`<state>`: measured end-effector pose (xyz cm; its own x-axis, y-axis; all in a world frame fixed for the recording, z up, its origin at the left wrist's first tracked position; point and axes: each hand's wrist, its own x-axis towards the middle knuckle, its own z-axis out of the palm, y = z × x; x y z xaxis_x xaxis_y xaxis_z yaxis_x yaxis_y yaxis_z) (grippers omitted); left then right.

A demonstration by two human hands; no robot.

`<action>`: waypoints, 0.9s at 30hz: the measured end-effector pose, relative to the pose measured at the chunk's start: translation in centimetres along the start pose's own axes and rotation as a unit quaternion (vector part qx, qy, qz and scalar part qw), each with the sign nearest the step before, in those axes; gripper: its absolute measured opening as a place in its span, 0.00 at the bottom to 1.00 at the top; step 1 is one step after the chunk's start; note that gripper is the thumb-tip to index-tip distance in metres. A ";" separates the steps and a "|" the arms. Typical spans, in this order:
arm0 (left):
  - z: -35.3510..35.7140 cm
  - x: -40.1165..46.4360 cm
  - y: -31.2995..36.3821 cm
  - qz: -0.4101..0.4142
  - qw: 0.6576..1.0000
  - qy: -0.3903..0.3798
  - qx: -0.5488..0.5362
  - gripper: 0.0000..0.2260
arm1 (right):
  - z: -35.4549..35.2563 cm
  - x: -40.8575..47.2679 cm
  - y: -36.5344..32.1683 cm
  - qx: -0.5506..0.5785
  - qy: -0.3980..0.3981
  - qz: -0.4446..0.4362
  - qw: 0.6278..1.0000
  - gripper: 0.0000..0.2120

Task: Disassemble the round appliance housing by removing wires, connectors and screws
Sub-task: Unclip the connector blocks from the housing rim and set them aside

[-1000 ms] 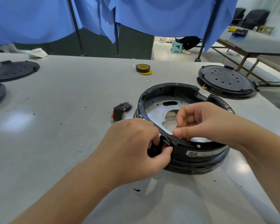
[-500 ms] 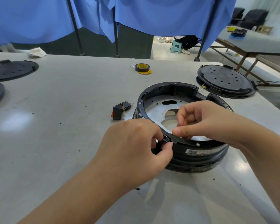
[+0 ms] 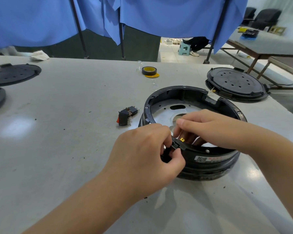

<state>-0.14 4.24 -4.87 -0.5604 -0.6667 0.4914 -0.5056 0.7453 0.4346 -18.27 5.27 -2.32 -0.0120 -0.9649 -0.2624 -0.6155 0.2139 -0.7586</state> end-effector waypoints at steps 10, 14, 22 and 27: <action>0.1 0.1 -0.2 0.001 1.000 0.003 -0.010 0.08 | 2.1 1.2 -1.1 -0.154 0.047 0.006 0.987 0.22; 0.2 0.2 -0.5 0.006 1.000 0.002 -0.022 0.08 | 2.6 1.1 -1.3 -0.174 0.055 -0.020 0.983 0.18; 0.2 0.2 -0.6 0.013 1.000 -0.010 -0.023 0.08 | 2.8 1.2 -1.3 -0.181 0.061 -0.044 0.981 0.19; 0.1 0.2 -0.6 0.018 1.000 -0.012 -0.021 0.08 | 2.7 1.1 -1.3 -0.175 0.057 -0.027 0.983 0.19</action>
<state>-0.02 3.61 -5.15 -0.5935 -0.6391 0.4892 -0.4566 0.7679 0.4493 -15.38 4.31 -3.25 -0.0481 -0.9884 -0.1443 -0.8509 0.1162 -0.5123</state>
